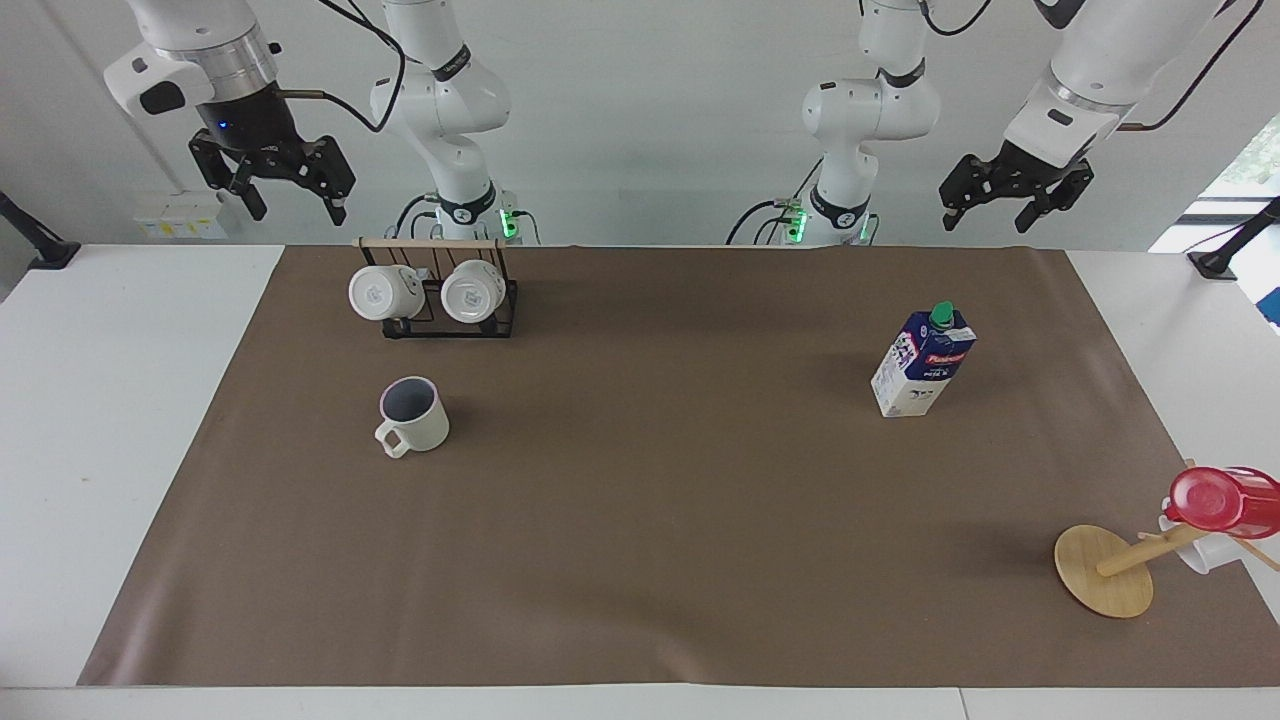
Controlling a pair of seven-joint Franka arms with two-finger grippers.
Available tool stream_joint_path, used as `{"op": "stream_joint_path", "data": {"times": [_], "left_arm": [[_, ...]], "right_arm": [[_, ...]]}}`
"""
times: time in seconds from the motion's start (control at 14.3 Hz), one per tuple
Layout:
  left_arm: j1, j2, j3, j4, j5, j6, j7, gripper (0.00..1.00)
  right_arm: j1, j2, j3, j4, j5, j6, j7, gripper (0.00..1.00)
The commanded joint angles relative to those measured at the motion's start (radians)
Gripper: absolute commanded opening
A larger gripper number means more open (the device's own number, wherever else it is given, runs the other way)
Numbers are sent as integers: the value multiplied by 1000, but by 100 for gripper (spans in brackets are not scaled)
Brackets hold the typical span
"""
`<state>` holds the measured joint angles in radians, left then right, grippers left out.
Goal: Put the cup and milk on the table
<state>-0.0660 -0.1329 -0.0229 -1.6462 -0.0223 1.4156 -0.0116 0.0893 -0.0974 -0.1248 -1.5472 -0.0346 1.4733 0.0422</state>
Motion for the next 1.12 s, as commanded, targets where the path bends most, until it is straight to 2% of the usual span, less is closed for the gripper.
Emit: {"op": "stream_joint_path", "data": {"times": [0.0, 1.05], "left_arm": [[-11, 3, 12, 16, -7, -9, -4, 100], [-9, 3, 12, 16, -1, -12, -4, 100]], "right_arm": [[0, -12, -1, -5, 21, -5, -19, 100], [-2, -15, 7, -13, 21, -2, -21, 100]]}}
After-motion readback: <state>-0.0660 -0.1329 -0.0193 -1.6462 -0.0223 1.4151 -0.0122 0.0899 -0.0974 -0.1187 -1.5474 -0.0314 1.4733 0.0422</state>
